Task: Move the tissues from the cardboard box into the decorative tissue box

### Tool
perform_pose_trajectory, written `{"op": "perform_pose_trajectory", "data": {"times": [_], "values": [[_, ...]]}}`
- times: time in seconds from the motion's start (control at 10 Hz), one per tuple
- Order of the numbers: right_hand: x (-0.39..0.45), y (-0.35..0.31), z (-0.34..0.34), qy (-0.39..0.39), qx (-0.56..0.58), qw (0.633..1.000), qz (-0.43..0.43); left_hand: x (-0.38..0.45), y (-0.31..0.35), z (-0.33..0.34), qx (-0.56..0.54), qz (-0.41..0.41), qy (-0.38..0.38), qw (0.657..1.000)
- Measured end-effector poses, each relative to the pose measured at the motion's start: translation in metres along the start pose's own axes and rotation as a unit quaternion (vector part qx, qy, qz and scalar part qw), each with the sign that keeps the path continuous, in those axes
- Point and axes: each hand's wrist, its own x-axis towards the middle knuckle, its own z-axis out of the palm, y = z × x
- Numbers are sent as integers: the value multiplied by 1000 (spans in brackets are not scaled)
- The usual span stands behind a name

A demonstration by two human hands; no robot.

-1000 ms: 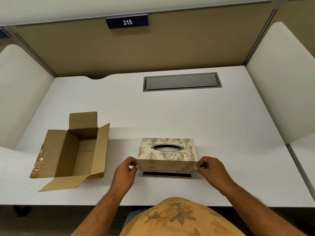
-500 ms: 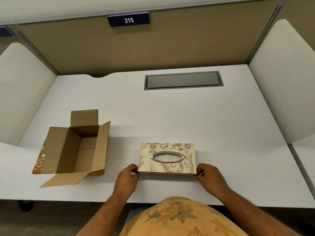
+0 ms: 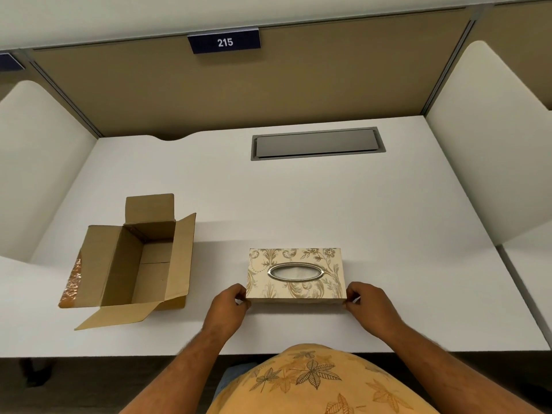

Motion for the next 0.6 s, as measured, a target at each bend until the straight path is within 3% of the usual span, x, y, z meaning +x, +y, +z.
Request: {"op": "perform_pose_trajectory", "data": {"times": [0.3, 0.6], "values": [[-31, -16, -6, 82, 93, 990, 66, -9, 8, -27, -49, 41, -64, 996], [-64, -57, -4, 165, 110, 979, 46, -8, 22, -58, -2, 173, -10, 985]]}}
